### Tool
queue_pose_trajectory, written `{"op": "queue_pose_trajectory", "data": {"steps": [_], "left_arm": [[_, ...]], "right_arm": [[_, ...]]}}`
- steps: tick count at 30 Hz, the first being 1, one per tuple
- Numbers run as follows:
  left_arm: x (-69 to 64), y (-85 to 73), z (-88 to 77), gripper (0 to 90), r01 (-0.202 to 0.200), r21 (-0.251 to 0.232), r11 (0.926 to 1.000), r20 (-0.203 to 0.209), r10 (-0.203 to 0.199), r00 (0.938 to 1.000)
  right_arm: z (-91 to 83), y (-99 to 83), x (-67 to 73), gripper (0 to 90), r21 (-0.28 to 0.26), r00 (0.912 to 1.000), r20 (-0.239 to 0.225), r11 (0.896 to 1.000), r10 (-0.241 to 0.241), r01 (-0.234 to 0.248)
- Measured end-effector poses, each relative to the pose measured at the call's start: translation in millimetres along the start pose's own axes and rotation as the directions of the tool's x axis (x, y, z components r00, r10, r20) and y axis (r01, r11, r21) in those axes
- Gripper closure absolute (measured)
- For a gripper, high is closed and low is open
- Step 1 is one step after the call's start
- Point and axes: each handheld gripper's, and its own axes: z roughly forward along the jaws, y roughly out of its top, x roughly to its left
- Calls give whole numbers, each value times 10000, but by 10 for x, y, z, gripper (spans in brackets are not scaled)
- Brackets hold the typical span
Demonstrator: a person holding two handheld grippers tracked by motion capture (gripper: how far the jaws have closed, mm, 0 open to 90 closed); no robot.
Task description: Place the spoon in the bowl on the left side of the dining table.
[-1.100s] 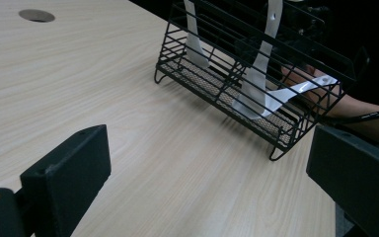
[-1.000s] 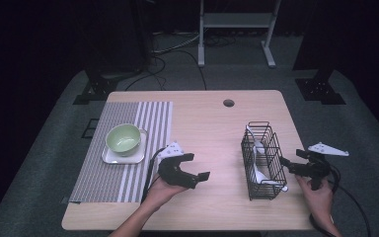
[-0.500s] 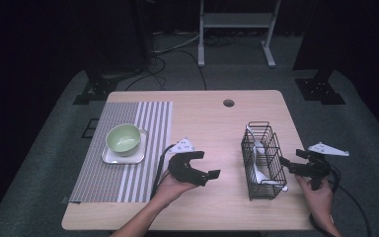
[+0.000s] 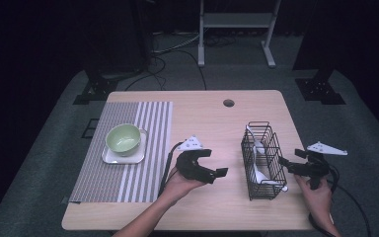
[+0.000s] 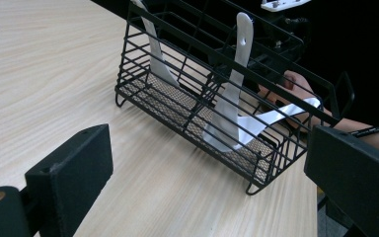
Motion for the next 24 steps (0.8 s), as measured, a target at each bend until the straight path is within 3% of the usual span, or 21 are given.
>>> {"op": "queue_pose_trajectory", "data": {"steps": [24], "left_arm": [[-125,201,306,49,-19,80,10000,416,16,9991]], "right_arm": [[-17,-3,-7,148,-158,10000,-82,9999,30,-31]]}}
